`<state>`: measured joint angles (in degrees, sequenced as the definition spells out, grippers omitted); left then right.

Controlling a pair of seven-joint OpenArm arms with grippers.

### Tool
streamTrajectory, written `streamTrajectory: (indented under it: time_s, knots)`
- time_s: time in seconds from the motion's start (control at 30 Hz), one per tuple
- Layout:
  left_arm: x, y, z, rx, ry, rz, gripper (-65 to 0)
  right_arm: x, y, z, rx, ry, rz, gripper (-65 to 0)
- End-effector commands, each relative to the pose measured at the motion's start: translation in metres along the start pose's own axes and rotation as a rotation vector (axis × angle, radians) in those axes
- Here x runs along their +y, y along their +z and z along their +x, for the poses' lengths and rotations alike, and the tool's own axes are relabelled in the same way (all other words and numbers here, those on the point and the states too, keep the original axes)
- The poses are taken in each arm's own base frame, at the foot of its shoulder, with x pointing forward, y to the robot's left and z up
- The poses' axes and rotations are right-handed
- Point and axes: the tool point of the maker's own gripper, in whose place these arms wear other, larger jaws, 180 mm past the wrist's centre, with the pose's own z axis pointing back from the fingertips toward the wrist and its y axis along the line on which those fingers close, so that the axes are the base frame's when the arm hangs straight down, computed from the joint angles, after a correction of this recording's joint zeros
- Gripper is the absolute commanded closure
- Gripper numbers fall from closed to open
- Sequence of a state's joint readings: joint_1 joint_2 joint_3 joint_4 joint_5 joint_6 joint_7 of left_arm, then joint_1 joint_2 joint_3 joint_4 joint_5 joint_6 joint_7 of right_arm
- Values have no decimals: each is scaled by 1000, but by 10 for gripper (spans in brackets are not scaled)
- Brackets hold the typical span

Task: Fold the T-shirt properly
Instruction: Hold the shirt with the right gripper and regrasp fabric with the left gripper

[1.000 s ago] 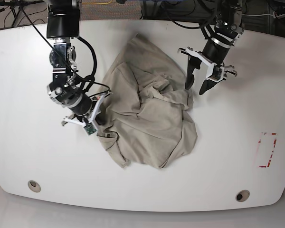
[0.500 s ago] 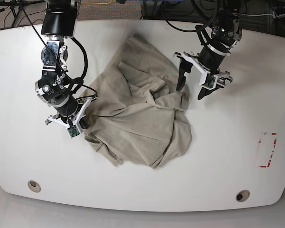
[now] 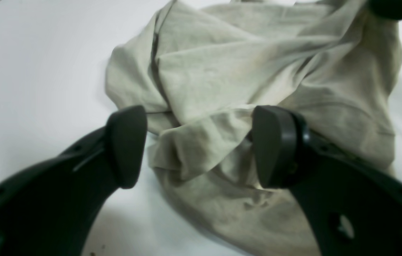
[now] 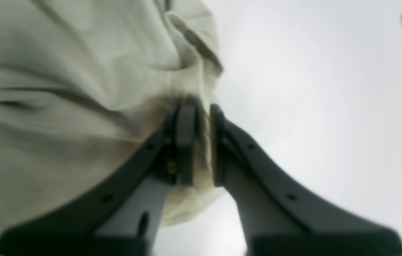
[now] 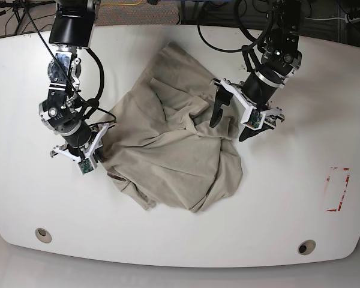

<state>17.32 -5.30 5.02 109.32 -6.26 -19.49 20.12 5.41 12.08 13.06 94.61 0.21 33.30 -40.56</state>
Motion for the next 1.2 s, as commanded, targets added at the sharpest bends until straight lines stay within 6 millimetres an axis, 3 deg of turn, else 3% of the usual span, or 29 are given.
streamTrajectory:
  time_s: [0.0, 0.07, 0.13, 0.33, 0.4, 0.47, 0.73, 0.8, 0.93, 1.17]
  knots:
    - [-5, 3, 9, -37, -8, -33, -475, -13, 7, 20, -68, 13, -24, -157]
    - [-5, 6, 4, -18, -11, -38, -488, -18, 8, 19, -68, 6, -37, -195]
    - [9, 18, -5, 9, -22, 1, -495, -41, 7, 16, -75, -42, -78, -230]
    - [16, 28, -18, 56, -22, 19, -482, -61, 5, 9, -82, -107, -112, -232]
    - [13, 29, -20, 64, -25, 9, -480, -63, 5, 7, -79, -113, -115, -243]
    - [-1, 27, -17, 51, -30, -31, -500, -68, 12, 9, -72, -93, -135, -274]
    - [-14, 18, -8, 27, -46, -73, -502, -51, 29, 34, -114, -8, -133, -331]
    - [-10, 10, -6, 26, -44, -54, -480, -38, 36, 52, -158, 21, -123, -312]
    - [1, -5, -10, 45, -41, -25, -452, -22, 38, 64, -197, 29, -98, -301]
    - [17, -43, -13, 104, -53, -18, -439, -3, 30, 63, -203, 1, -61, -262]
